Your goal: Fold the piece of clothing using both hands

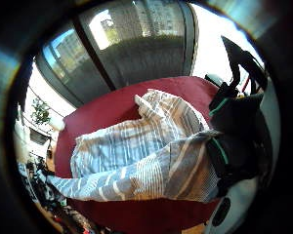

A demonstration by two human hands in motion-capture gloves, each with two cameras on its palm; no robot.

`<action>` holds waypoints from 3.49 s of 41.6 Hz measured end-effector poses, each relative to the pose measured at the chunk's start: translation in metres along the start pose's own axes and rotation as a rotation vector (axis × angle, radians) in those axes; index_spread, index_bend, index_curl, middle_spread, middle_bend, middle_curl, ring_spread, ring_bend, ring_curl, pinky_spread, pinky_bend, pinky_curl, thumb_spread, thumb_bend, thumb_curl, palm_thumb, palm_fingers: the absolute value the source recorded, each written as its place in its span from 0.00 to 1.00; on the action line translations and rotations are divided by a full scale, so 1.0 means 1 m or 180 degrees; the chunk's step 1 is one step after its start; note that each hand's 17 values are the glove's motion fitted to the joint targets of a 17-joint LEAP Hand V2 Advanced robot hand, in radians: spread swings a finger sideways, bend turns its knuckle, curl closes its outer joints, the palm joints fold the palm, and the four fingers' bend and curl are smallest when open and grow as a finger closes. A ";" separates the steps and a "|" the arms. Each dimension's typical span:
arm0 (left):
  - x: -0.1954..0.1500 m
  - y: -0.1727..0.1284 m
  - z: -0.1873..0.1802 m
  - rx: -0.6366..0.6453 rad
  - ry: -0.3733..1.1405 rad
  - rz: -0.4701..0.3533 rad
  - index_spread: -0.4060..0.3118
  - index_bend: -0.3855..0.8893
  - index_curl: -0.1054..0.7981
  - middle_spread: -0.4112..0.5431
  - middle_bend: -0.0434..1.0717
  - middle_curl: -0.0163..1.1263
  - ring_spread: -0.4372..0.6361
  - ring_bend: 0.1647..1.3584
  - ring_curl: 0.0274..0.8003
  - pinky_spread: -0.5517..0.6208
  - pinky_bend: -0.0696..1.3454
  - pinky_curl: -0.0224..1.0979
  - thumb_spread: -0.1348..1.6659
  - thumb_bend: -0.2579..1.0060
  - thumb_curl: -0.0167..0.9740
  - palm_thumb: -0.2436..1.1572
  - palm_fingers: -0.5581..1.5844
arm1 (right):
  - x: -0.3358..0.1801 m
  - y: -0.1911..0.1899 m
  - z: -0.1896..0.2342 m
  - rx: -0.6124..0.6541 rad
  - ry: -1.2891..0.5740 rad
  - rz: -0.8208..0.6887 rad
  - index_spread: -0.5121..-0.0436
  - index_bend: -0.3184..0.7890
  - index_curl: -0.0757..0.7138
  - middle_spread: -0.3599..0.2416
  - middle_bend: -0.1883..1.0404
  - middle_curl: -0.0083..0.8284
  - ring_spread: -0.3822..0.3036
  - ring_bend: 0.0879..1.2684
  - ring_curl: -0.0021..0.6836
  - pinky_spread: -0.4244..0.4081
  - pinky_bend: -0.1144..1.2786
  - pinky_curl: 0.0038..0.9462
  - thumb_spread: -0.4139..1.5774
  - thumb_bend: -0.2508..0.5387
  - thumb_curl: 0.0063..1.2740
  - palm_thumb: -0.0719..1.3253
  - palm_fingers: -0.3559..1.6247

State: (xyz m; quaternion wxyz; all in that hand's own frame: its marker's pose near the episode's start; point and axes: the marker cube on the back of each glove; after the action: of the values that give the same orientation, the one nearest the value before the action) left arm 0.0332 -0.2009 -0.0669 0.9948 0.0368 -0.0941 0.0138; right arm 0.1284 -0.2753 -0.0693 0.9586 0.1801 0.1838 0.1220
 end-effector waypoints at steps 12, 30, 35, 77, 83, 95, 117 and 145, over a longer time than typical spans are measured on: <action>-0.017 -0.054 0.081 -0.0361 0.0158 -0.0467 0.13 0.45 0.61 0.05 0.53 0.48 0.05 0.48 0.53 0.35 0.15 0.31 0.75 0.19 0.36 0.68 0.83 | -0.041 -0.024 0.026 -0.0227 0.0042 0.0035 0.43 0.44 0.60 0.20 0.50 0.57 0.17 0.50 0.64 0.14 0.42 0.39 0.72 0.30 0.29 0.80 0.85; -0.033 -0.068 0.065 0.1551 -0.0103 -0.0713 0.29 0.40 0.56 0.17 0.36 0.44 0.19 0.37 0.50 0.50 0.21 0.35 0.73 0.19 0.36 0.68 0.59 | 0.083 0.061 0.055 -0.1306 -0.0869 0.1004 0.45 0.39 0.56 0.29 0.37 0.54 0.24 0.36 0.60 0.32 0.43 0.40 0.73 0.28 0.31 0.73 0.69; -0.003 -0.048 0.094 0.0934 -0.0192 -0.0427 0.30 0.43 0.56 0.19 0.32 0.42 0.22 0.33 0.46 0.53 0.19 0.34 0.72 0.19 0.37 0.69 0.61 | 0.121 0.108 0.101 -0.1703 -0.1549 0.1669 0.49 0.33 0.52 0.37 0.30 0.52 0.33 0.36 0.62 0.45 0.46 0.42 0.78 0.27 0.30 0.67 0.58; -0.019 -0.016 0.036 -0.0546 0.2116 -0.0304 0.41 0.41 0.57 0.41 0.28 0.38 0.55 0.27 0.42 0.78 0.18 0.32 0.82 0.21 0.27 0.39 0.50 | 0.041 0.081 -0.005 -0.1104 -0.4174 0.1813 0.50 0.47 0.53 0.35 0.26 0.37 0.21 0.46 0.60 0.15 0.59 0.38 0.62 0.39 0.42 0.83 0.73; -0.052 -0.014 0.003 -0.0160 0.1763 -0.0386 0.41 0.41 0.55 0.40 0.28 0.39 0.54 0.27 0.43 0.78 0.18 0.32 0.83 0.21 0.28 0.40 0.50 | -0.042 0.038 0.012 -0.0294 -0.3618 0.1017 0.51 0.46 0.57 0.32 0.26 0.37 0.20 0.43 0.60 0.14 0.56 0.37 0.58 0.36 0.44 0.85 0.74; -0.091 0.013 -0.013 -0.0211 0.1537 -0.0571 0.41 0.42 0.54 0.39 0.27 0.39 0.53 0.26 0.42 0.77 0.18 0.32 0.86 0.21 0.27 0.43 0.51 | -0.210 0.068 -0.020 -0.0173 -0.3277 -0.0276 0.50 0.44 0.61 0.26 0.26 0.37 0.18 0.40 0.61 0.12 0.54 0.38 0.55 0.30 0.48 0.87 0.75; -0.119 0.025 0.009 0.0017 0.0960 -0.0910 0.39 0.41 0.53 0.37 0.26 0.40 0.51 0.25 0.41 0.76 0.18 0.32 0.89 0.22 0.28 0.49 0.52 | -0.306 0.184 -0.045 -0.0938 -0.2912 -0.1852 0.44 0.25 0.50 0.25 0.26 0.39 0.17 0.45 0.65 0.12 0.59 0.40 0.50 0.29 0.52 0.87 0.68; -0.071 0.030 0.023 -0.0094 0.0660 -0.0717 0.39 0.41 0.51 0.35 0.25 0.41 0.49 0.25 0.42 0.75 0.18 0.32 0.89 0.21 0.29 0.51 0.53 | -0.083 0.095 -0.036 -0.1335 -0.0266 -0.0995 0.42 0.45 0.52 0.34 0.29 0.44 0.51 0.18 0.51 0.68 0.43 0.33 0.83 0.30 0.42 0.68 0.46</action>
State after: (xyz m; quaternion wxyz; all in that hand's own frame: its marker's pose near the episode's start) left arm -0.0418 -0.1741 -0.0561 0.9948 0.0309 0.0137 -0.0956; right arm 0.0233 -0.2033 -0.0385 0.9889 -0.0483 0.1404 0.0003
